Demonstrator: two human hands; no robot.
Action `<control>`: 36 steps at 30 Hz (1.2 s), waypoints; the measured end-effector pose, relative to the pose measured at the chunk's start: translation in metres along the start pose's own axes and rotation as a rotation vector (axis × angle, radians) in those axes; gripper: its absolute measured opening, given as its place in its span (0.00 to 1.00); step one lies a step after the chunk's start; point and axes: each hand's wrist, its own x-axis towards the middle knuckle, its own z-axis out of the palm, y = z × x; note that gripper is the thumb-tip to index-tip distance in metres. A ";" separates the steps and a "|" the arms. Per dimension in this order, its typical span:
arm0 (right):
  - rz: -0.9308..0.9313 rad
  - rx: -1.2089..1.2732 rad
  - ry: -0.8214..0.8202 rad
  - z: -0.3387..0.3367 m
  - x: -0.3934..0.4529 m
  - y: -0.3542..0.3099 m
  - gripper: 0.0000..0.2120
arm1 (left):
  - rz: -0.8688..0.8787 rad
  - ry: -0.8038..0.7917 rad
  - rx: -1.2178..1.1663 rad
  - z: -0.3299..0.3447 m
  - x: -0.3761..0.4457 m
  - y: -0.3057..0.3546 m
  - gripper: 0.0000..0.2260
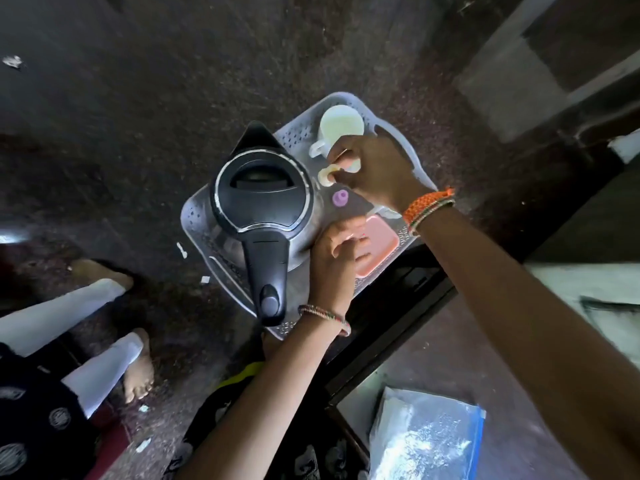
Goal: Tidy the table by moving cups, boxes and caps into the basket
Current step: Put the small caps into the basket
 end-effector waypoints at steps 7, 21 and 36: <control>-0.119 -0.350 -0.087 0.041 0.025 -0.001 0.07 | 0.315 -0.109 0.416 -0.024 -0.013 -0.011 0.20; -0.110 -0.208 0.229 -0.006 -0.063 0.000 0.15 | 0.404 -0.091 0.556 -0.014 -0.010 -0.010 0.21; 1.121 0.228 0.355 0.109 -0.479 0.149 0.09 | 0.668 -0.679 1.132 0.072 -0.111 -0.182 0.12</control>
